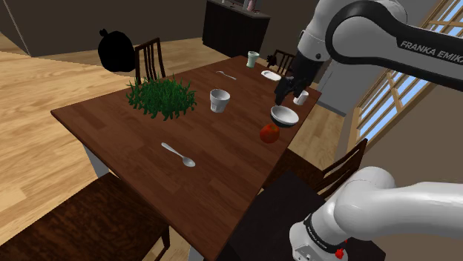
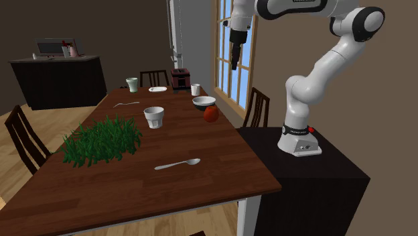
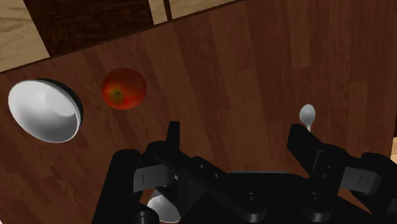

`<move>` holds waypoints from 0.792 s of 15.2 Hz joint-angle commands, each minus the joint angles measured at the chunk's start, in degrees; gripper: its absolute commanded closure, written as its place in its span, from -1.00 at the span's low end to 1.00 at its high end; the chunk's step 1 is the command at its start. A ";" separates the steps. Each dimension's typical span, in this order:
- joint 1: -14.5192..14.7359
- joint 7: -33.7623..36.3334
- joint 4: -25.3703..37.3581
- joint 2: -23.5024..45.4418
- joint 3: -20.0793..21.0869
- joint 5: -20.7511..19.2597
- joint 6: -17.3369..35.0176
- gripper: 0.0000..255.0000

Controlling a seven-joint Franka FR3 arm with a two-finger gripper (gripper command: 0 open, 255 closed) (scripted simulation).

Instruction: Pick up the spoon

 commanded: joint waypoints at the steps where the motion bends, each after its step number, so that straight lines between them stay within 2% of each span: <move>1: 0.00 0.00 0.00 0.00 0.00 0.00 0.00 -1.00; 12: 2.84 4.12 -7.01 13.26 2.43 4.20 22.25 -1.00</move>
